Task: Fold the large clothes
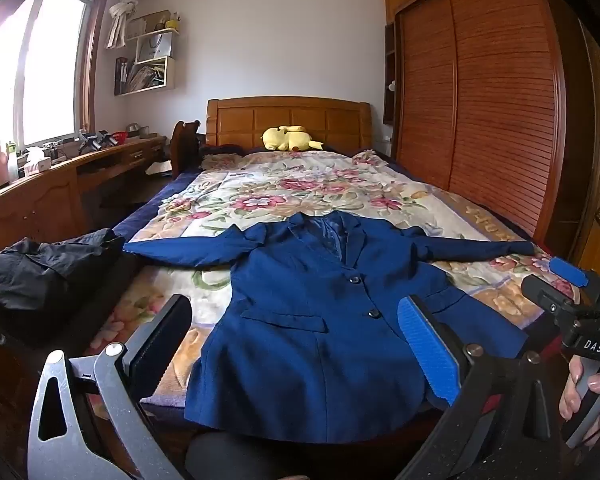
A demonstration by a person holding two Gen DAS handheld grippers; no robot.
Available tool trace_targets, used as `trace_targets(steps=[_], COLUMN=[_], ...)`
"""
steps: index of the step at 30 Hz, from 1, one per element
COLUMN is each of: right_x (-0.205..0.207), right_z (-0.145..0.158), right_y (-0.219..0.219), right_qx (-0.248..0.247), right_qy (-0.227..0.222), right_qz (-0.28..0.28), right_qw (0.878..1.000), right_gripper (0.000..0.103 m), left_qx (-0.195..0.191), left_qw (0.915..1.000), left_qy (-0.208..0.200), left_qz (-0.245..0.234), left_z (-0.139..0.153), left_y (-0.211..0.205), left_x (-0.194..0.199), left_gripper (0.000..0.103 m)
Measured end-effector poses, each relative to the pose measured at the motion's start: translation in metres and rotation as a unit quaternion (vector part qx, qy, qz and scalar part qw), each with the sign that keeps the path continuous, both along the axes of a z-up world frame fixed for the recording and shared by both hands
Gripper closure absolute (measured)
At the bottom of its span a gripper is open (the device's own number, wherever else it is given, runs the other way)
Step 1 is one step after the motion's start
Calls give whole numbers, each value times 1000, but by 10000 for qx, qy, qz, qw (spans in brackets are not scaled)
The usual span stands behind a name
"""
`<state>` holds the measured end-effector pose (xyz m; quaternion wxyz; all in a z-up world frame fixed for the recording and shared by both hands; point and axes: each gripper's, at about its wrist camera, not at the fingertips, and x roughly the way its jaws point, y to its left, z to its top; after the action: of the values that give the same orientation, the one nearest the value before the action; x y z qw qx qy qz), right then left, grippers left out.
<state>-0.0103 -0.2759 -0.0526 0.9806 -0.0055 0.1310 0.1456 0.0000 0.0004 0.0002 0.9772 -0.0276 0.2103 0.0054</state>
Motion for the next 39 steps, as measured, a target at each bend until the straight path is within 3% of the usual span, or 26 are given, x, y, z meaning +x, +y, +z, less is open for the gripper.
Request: trace_targets(steps=[39], right_x=[1], right_z=[-1], right_y=[-2], right_qx=[-22], right_qy=[69], right_qz=[7], right_qw=[10000], right_gripper=[1], left_qx=[66], left_qw=[10000], left_qy=[-70], left_qz=[26], left_z=[-1], left_y=[4], left_x=[-4], left_gripper=[0])
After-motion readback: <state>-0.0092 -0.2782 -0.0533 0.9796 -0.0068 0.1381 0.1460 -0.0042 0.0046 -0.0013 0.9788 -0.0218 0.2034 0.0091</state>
